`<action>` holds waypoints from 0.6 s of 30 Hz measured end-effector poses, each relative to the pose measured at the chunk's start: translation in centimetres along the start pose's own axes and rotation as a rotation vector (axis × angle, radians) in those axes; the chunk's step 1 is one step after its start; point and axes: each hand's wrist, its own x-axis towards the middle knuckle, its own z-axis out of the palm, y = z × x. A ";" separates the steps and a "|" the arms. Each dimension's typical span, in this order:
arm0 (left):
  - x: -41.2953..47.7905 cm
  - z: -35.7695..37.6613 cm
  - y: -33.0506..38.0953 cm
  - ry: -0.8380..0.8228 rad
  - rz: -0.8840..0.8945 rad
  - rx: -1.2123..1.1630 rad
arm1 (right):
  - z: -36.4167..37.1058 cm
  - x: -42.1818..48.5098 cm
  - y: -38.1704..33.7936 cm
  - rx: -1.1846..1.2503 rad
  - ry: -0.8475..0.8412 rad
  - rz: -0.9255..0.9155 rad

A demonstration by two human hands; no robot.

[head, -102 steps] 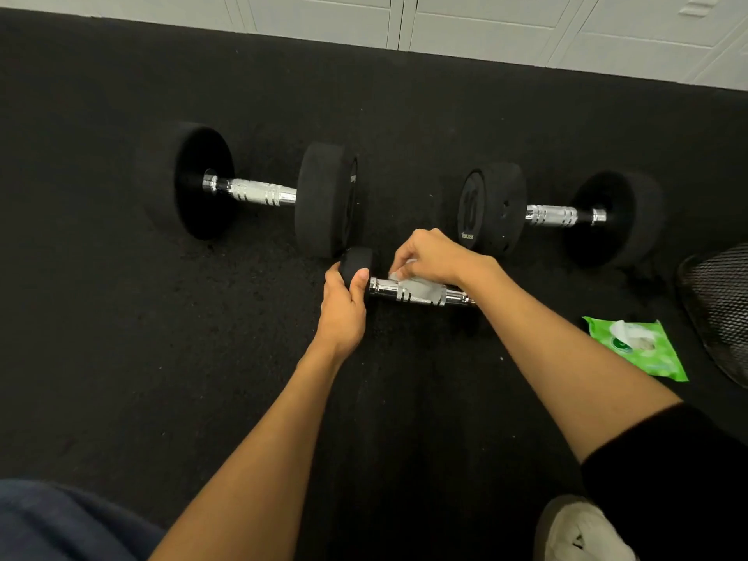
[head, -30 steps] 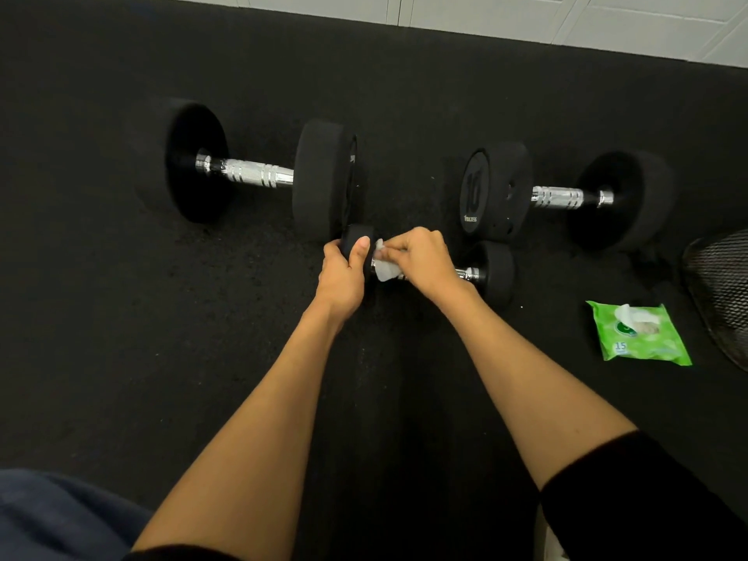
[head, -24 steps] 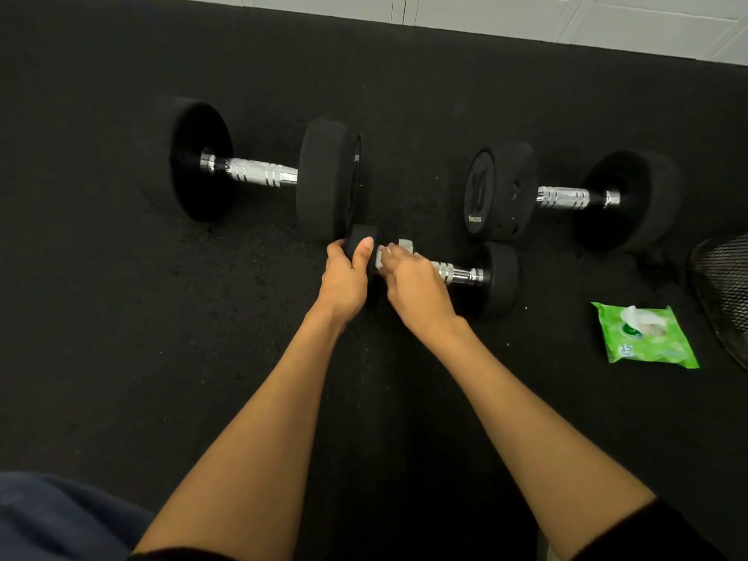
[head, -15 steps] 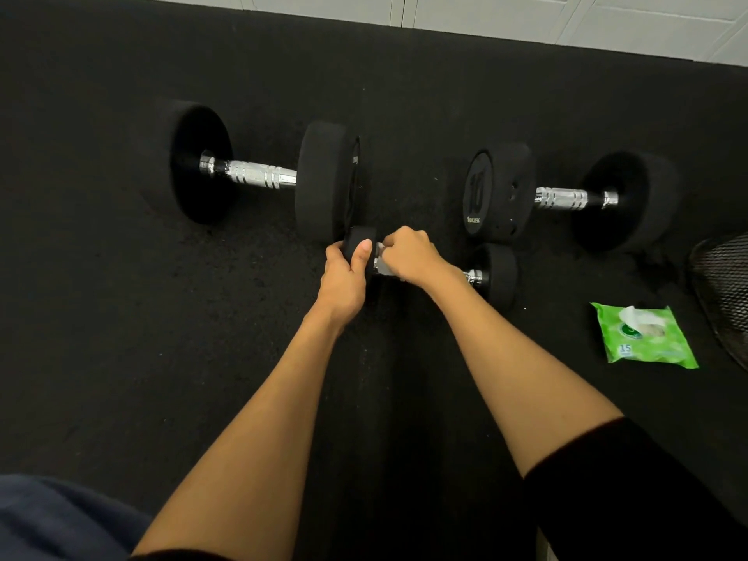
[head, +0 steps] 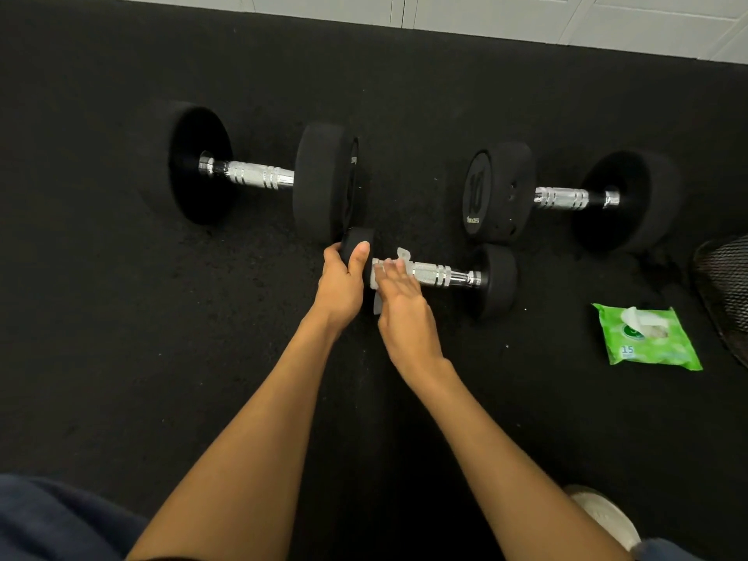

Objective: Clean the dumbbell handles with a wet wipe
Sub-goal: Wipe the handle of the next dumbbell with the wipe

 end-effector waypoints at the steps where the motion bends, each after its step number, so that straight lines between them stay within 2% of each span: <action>1: 0.0 -0.1 0.0 -0.002 -0.001 0.003 | 0.1 -0.2 0.0 -0.002 0.000 -0.006; 4: -0.3 0.0 0.1 -0.008 -0.001 0.004 | 0.3 -0.7 0.2 0.033 0.031 -0.024; 6: -0.4 -0.1 0.1 -0.009 0.001 0.012 | 0.4 -1.4 -0.1 0.135 0.053 0.043; 7: -0.4 -0.1 0.1 -0.010 0.001 0.012 | 0.3 -1.9 -0.5 0.212 0.058 0.129; 9: -0.5 0.0 0.2 -0.011 -0.002 0.007 | 0.4 -2.6 -1.6 0.425 0.101 0.442; 10: -0.5 0.0 0.2 -0.010 -0.004 0.008 | 0.7 -2.4 -1.8 0.606 0.153 0.668; 11: -0.5 0.0 0.2 -0.008 -0.005 0.008 | 1.0 -1.9 -1.9 0.895 0.228 0.922; 12: -0.6 0.1 0.3 -0.005 -0.005 0.007 | 0.8 -1.2 -2.1 1.260 0.283 1.139; 13: -0.6 0.1 0.3 -0.001 -0.003 0.005 | 0.7 -0.3 -2.0 1.613 0.316 1.260; 14: -0.5 0.1 0.3 0.002 -0.002 0.003 | 0.5 0.4 -1.7 1.893 0.332 1.295; 15: -0.5 0.1 0.3 0.005 -0.002 -0.004 | 0.4 1.0 -1.4 2.036 0.340 1.289; 18: -0.6 0.2 0.1 0.018 -0.001 -0.009 | 0.2 2.2 -0.4 2.154 0.345 1.227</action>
